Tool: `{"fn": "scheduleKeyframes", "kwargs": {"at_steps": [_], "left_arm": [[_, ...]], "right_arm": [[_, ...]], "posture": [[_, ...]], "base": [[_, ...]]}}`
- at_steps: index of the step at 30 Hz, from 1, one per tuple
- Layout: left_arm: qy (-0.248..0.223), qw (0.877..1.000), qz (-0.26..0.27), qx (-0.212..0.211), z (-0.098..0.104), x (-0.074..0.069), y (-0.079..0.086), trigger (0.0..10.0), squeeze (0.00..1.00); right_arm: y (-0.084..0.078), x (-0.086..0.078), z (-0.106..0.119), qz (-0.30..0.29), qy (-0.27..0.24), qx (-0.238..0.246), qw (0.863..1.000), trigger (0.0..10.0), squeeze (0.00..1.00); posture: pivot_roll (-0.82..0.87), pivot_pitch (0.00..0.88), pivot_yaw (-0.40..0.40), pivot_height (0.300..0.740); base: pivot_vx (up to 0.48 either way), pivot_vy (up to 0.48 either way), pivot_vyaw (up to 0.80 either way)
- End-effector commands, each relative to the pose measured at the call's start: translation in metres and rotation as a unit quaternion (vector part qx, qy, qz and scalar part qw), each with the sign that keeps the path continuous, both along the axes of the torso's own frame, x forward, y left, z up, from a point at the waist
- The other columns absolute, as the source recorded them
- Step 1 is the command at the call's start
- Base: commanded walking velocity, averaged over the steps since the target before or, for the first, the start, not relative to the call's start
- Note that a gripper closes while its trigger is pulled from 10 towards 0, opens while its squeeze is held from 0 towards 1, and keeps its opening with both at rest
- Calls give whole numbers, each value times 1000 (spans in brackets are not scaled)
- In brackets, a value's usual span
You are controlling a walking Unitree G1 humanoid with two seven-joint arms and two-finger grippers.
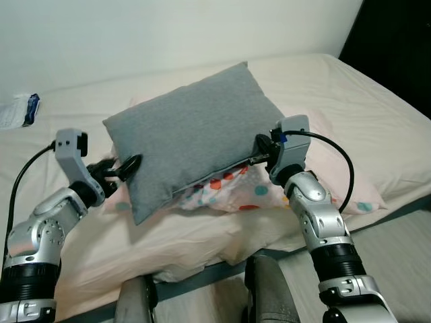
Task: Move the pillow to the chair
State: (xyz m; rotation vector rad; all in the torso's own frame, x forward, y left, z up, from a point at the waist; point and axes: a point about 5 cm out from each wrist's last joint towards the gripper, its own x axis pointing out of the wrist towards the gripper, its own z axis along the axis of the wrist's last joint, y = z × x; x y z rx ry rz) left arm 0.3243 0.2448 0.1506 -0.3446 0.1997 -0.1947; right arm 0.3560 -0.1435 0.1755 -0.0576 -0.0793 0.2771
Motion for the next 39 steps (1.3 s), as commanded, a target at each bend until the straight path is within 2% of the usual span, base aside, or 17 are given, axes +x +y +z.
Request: {"fn": "scheduleKeyframes", "kwargs": {"at_steps": [1, 3, 4, 9, 11, 12, 15, 22, 23, 24, 25, 26, 29, 30, 35, 38, 39], "left_arm": [[16, 999, 21, 18, -6, 2, 5, 10000, 1000], [24, 999, 25, 16, -8, 4, 5, 10000, 1000], [44, 998, 16, -35, -12, 8, 1, 10000, 1000], [50, 993, 5, -108, -9, 10, -5, 10000, 1000], [45, 981, -9, -188, -3, 11, -11, 10000, 1000], [45, 981, -9, -188, -3, 11, -11, 10000, 1000], [43, 953, -67, -293, 4, 8, -29, 10000, 1000], [42, 940, -98, -324, 6, 6, -38, 10000, 1000], [38, 934, -106, -338, 8, 6, -40, 10000, 639], [26, 931, -106, -347, 11, 7, -41, 10000, 408], [18, 930, -105, -352, 12, 8, -41, 10000, 408], [9, 926, -96, -365, 15, 10, -41, 10000, 102], [7, 923, -89, -375, 16, 11, -41, 10000, 102], [-2, 924, -80, -375, 19, 16, -46, 10000, 0], [-7, 925, -86, -369, 21, 19, -55, 10000, 0], [-7, 927, -109, -358, 23, 21, -71, 10000, 0], [-2, 935, -128, -330, 23, 23, -84, 10000, 0]], "right_arm": [[3, 0, -1, 3, 2, 2, 1000, 10000, 0], [3, 1, 0, 1, 1, 3, 1000, 10000, 0], [3, 2, 1, 0, -1, 5, 1000, 10000, 0], [3, 2, 1, 0, -1, 5, 1000, 10000, 0], [2, 2, 1, -1, 0, 5, 1000, 10000, 0], [2, 2, 1, -1, 0, 5, 1000, 10000, 0], [2, 1, -1, 1, 2, 3, 1000, 10000, 0], [3, 1, -1, 2, 3, 3, 1000, 10000, 0], [3, 1, -1, 2, 3, 3, 1000, 10000, 0], [3, 2, 0, 2, 3, 3, 1000, 10000, 0], [3, 2, 0, 2, 3, 2, 1000, 10000, 0], [3, 2, 0, 2, 3, 2, 1000, 10000, 0], [3, 2, 0, 2, 3, 2, 1000, 10000, 0], [3, 2, 0, 2, 3, 3, 1000, 10000, 0], [4, 2, 0, 3, 2, 3, 1000, 10000, 0], [5, 3, 0, 3, 2, 3, 1000, 10000, 0], [5, 4, 0, 3, 2, 3, 1000, 10000, 0]], "posture": [[0, 108, -16, 572], [-2, 110, -15, 572], [-4, 114, -13, 572], [-4, 117, -14, 572], [-4, 118, -16, 572], [-4, 118, -16, 572], [-3, 121, -20, 572], [-4, 123, -21, 572], [-5, 124, -21, 572], [-3, 124, -21, 572], [-3, 124, -21, 572], [-3, 124, -20, 572], [-3, 123, -21, 572], [-4, 123, -20, 572], [-6, 123, -20, 572], [-8, 123, -20, 572], [-8, 123, -19, 572]], "base": [[0, 0, 0], [0, 0, 0], [0, 0, 0], [0, 0, 0], [0, 0, 0], [0, 0, 0], [0, 0, 0], [0, 0, 0], [0, 0, 0], [0, 0, 0], [0, 0, 0], [0, 0, 0], [0, 0, 0], [0, 0, 0], [0, 0, 0], [0, 0, 0], [0, 0, 0]]}}
